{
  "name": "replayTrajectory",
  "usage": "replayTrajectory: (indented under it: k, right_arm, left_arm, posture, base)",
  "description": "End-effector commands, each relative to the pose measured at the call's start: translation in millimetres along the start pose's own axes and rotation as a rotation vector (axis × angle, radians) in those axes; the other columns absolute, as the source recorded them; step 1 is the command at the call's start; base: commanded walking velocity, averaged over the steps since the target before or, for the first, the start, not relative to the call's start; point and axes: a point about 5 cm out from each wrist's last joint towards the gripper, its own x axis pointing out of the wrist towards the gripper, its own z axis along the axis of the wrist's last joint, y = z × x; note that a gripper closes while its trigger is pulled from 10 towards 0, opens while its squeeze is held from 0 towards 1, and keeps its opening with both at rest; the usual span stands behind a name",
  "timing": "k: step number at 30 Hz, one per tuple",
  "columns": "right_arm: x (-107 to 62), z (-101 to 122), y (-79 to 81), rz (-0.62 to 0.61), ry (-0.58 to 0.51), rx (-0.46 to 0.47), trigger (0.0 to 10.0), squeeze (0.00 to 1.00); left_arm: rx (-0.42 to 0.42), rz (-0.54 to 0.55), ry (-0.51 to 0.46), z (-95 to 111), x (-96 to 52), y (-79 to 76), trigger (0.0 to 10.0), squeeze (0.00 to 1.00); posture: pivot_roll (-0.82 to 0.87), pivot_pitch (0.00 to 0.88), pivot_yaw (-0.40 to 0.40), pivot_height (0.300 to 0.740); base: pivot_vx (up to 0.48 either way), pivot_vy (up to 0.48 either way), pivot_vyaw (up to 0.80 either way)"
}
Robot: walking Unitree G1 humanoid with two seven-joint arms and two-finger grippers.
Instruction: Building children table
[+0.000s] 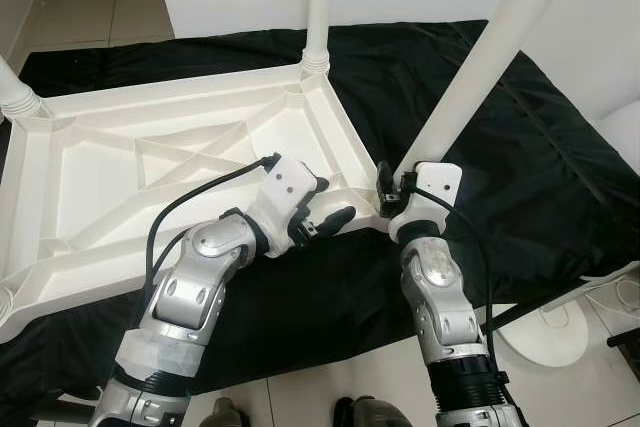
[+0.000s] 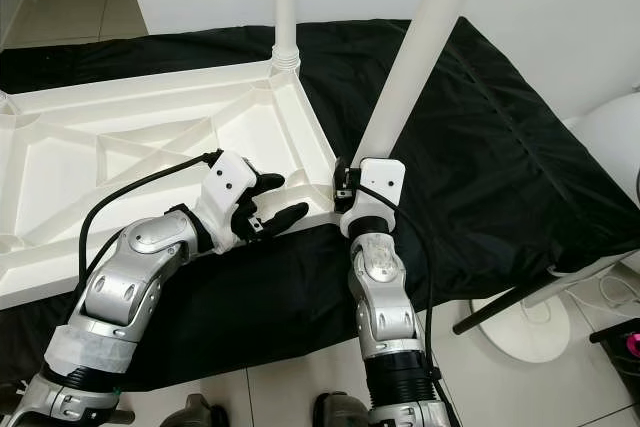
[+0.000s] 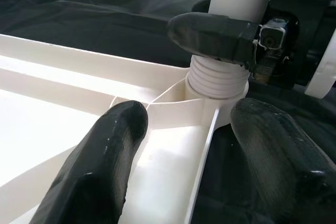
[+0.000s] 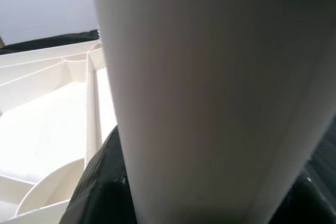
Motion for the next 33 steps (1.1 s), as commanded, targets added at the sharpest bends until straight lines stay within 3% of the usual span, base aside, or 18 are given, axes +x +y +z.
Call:
replayTrajectory:
  k: [1,12,28,29,31,33]
  right_arm:
    - [-5.7,-31.6,-5.7,-0.057,0.18,0.03,10.0,0.0]
    - [4.7,-30.6,-4.9,-0.035,0.26,0.033,10.0,0.0]
    - [4.4,-25.3,-0.6,-0.082,0.23,0.023,10.0,0.0]
    - [3.4,-22.8,1.8,-0.06,0.209,0.046,10.0,1.0]
    - [3.4,-22.8,1.8,-0.06,0.209,0.046,10.0,1.0]
    - [3.8,-14.5,1.9,-0.042,0.138,0.038,10.0,1.0]
  left_arm:
    - [0.0,0.175,0.002,-1.7,-1.3,9.2,10.0,0.0]
    - [0.002,0.181,0.002,-1.3,-2.4,11.3,10.0,0.0]
    - [0.0,0.184,-0.004,-0.9,-2.0,10.2,10.0,0.0]
    - [0.001,0.183,-0.006,-0.4,-2.1,9.8,10.0,0.0]
    - [0.001,0.183,-0.006,-0.4,-2.1,9.8,10.0,0.0]
    - [0.001,0.182,-0.007,0.0,-2.1,9.2,10.0,0.0]
  posture:
    - [-0.06,0.102,-0.013,0.74]
    - [-0.06,0.105,-0.008,0.74]
    - [-0.06,0.106,-0.012,0.74]
    - [-0.06,0.106,-0.012,0.74]
    - [-0.06,0.106,-0.012,0.74]
    - [-0.06,0.103,-0.013,0.74]
  base:
    - [0.0,0.0,0.0]
    - [0.0,0.0,0.0]
    - [0.0,0.0,0.0]
    - [0.0,0.0,0.0]
    - [0.0,0.0,0.0]
    - [0.0,0.0,0.0]
